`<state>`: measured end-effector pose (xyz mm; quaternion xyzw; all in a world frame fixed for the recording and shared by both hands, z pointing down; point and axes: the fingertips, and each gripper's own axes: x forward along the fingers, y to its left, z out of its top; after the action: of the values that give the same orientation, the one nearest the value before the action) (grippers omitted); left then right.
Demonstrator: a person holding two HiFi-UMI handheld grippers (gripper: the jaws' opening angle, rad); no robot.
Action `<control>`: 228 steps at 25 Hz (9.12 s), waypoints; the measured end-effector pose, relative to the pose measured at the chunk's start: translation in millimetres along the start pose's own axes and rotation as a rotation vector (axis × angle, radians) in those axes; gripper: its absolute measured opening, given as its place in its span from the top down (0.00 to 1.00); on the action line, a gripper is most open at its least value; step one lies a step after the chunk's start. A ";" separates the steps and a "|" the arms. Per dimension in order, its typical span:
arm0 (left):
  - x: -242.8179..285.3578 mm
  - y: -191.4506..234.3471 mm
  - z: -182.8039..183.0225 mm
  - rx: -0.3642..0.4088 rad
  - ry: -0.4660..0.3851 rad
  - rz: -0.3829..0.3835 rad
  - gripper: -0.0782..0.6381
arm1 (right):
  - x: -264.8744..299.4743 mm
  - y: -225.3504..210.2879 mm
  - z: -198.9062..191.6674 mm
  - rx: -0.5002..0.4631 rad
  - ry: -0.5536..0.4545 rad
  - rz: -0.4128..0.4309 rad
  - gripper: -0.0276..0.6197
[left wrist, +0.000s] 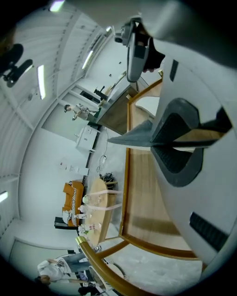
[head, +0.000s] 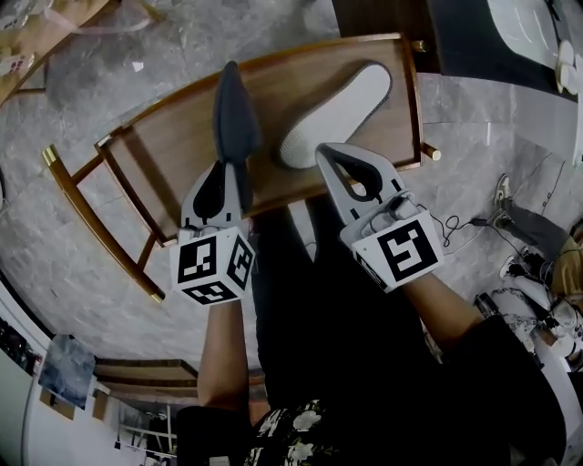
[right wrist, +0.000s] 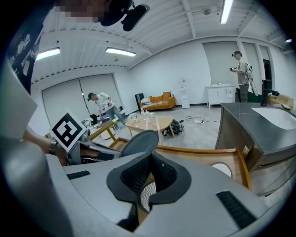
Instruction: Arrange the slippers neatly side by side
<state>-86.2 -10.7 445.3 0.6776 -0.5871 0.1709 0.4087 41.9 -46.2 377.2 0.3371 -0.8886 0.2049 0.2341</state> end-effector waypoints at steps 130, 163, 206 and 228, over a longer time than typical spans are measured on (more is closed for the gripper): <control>74.7 -111.9 -45.0 0.257 0.332 -0.298 0.81 | 12.5 -73.2 -144.6 0.052 0.309 0.112 0.96; 45.0 -101.9 7.1 0.667 0.258 -0.127 0.85 | 13.9 -64.8 -87.3 0.084 0.165 0.122 0.97; 37.6 -140.3 -112.3 0.294 0.482 -0.489 0.72 | -11.6 -27.1 -109.9 -0.249 0.254 0.324 0.96; 58.4 -110.5 -113.8 0.091 0.387 -0.293 0.68 | 39.8 -32.8 -118.0 -0.769 0.413 0.500 0.92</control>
<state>60.1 34.3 517.0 0.7278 -0.3848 0.2628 0.5031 71.0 -27.2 501.2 -0.0445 -0.8886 -0.0251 0.4559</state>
